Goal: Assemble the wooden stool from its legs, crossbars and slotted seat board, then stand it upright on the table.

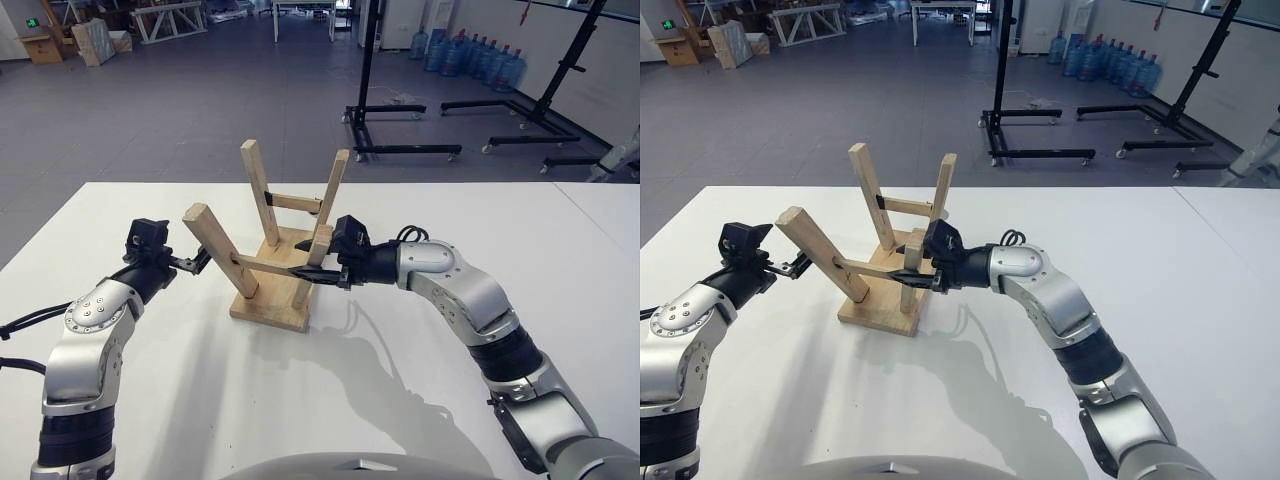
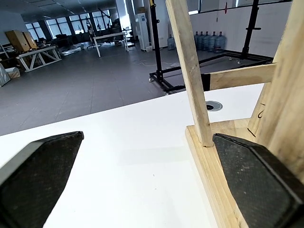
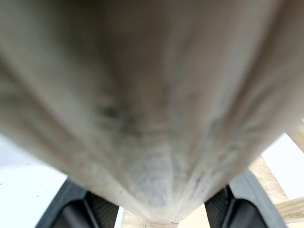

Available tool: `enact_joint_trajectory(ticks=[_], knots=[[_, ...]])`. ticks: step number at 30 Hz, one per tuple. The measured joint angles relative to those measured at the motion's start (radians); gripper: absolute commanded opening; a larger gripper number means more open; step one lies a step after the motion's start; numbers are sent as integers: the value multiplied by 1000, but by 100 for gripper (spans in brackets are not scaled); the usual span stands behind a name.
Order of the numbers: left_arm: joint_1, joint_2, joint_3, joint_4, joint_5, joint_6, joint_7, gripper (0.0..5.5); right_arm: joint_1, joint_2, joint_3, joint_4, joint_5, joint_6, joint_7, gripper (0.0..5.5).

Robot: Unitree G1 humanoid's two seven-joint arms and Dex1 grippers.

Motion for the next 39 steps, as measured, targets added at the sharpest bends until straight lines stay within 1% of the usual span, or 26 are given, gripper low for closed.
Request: enact_joint_trajectory(ticks=[5, 6, 7, 8, 11, 14, 16, 18, 21, 23, 25, 27, 28, 31, 32, 33, 34, 35, 37, 39], knots=[[-1, -7, 5, 8, -6, -1, 0, 500, 11, 1, -1, 1, 0, 0, 0, 205], [-1, -12, 5, 14, -9, -1, 0, 519, 14, 2, -2, -1, 0, 0, -2, 242], [-4, -15, 5, 25, -13, -1, 0, 524, 20, 7, -4, -3, 3, 0, -8, 250], [-8, -16, 7, 37, -15, 0, 1, 540, 32, 12, 1, 1, 8, 8, -10, 273], [-35, -28, 4, 58, -48, 2, -1, 540, 135, 32, 69, 60, -6, 70, -15, 335], [-48, -28, 4, 74, -48, 2, 3, 540, 138, 32, 62, 63, -8, 76, -15, 379], [-47, -22, 2, 91, -43, 2, 5, 540, 138, 28, 50, 69, -10, 76, -15, 422], [-48, -17, 1, 101, -36, 1, 11, 540, 138, 22, 46, 76, -15, 75, -5, 422], [-52, 24, 11, 162, -8, -5, 13, 540, 156, -50, 36, 70, -29, 67, 41, 422], [-49, 81, 55, 209, 3, -18, 1, 540, 201, -135, 24, 28, -25, 50, 110, 422], [-33, 146, 126, 241, -4, -21, -29, 540, 252, -223, -21, 1, -12, 23, 180, 422], [8, 205, 244, 218, -136, 59, -136, 540, 277, -278, -112, 7, 4, -17, 213, 422], [55, 244, 312, 162, -250, 128, -240, 540, 273, -293, -180, 23, 19, -41, 212, 422], [214, 322, 421, -16, -536, 265, -517, 540, 234, -275, -286, 92, 31, -87, 172, 422], [216, 326, 435, -74, -639, 303, -541, 540, 210, -237, -300, 96, 33, -90, 133, 422], [197, 323, 429, -108, -691, 316, -527, 540, 193, -199, -297, 91, 41, -90, 109, 422], [147, 304, 403, -132, -725, 322, -475, 540, 178, -151, -283, 77, 53, -81, 79, 422], [90, 272, 356, -139, -720, 318, -411, 540, 172, -107, -264, 57, 53, -71, 48, 422], [-35, 182, 231, -117, -667, 301, -264, 540, 166, -10, -190, 10, 52, -55, 1, 422], [-134, 116, 144, -56, -593, 268, -159, 540, 171, 19, -142, -2, 41, -53, -16, 422]])
